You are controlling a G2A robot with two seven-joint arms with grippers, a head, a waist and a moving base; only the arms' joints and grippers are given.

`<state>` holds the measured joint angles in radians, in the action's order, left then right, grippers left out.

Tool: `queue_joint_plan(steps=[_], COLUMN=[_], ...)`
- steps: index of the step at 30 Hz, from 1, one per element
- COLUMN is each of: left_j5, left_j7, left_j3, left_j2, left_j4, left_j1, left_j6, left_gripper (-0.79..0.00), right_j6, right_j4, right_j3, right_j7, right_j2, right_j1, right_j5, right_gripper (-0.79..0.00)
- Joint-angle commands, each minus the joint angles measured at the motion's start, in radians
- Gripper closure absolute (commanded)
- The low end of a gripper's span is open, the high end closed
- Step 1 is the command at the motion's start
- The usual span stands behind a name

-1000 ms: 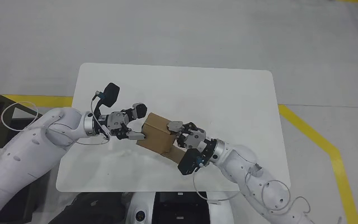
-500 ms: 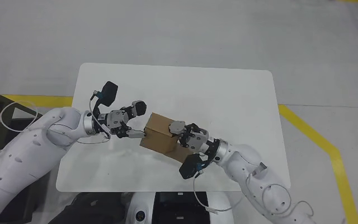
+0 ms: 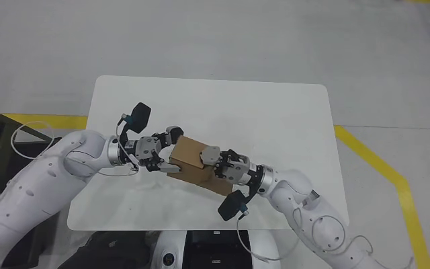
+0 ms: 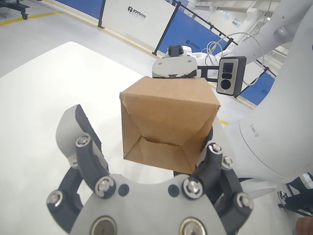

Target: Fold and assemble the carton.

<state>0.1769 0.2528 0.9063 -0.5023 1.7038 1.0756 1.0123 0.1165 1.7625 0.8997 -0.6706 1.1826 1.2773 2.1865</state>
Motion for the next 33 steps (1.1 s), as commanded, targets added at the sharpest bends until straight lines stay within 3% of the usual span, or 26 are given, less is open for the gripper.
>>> queue_joint_plan(steps=[1,14,16,18,21,25,27,30,31,32,33], left_j5=[-0.032,-0.173,-0.192,-0.214,-0.243,-0.276,-0.29,-0.308,-0.313,-0.317,-0.322], left_j7=[0.025,0.162,0.177,0.195,0.225,0.26,0.278,0.301,0.307,0.314,0.318], left_j3=[-0.011,-0.028,-0.026,-0.024,-0.017,-0.002,0.007,0.024,0.03,0.036,0.042], left_j2=[-0.002,-0.009,-0.01,-0.012,-0.015,-0.02,-0.023,-0.027,-0.028,-0.03,-0.031], left_j4=[0.005,0.013,0.013,0.016,0.015,0.016,0.017,0.014,0.013,0.011,0.007], left_j1=[-0.008,-0.041,-0.04,-0.039,-0.039,-0.033,-0.028,-0.018,-0.014,-0.01,-0.006], left_j6=[0.0,0.0,0.0,0.0,0.0,0.0,0.0,0.0,0.0,0.0,0.0], left_gripper=[-0.785,-0.785,-0.622,-0.339,-0.228,-0.197,-0.123,-0.166,-0.185,-0.188,-0.185], right_j6=[-0.004,-0.012,-0.013,-0.013,-0.013,-0.012,-0.013,-0.015,-0.015,-0.013,-0.014], right_j4=[0.001,-0.023,-0.024,-0.024,-0.024,-0.025,-0.026,-0.028,-0.027,-0.028,-0.028], right_j3=[-0.001,-0.017,-0.017,-0.017,-0.018,-0.022,-0.022,-0.023,-0.023,-0.023,-0.023], right_j7=[-0.004,-0.031,-0.031,-0.031,-0.031,-0.026,-0.025,-0.023,-0.022,-0.02,-0.018], right_j2=[0.0,0.006,0.007,0.007,0.008,0.01,0.01,0.011,0.012,0.012,0.013], right_j1=[0.002,-0.017,-0.018,-0.019,-0.021,-0.025,-0.026,-0.028,-0.028,-0.028,-0.027], right_j5=[0.008,-0.012,-0.014,-0.014,-0.018,-0.015,-0.016,-0.017,-0.02,-0.023,-0.026], right_gripper=[0.0,0.0,0.0,0.0,0.0,0.0,0.0,0.0,-0.108,-0.326,-0.677])
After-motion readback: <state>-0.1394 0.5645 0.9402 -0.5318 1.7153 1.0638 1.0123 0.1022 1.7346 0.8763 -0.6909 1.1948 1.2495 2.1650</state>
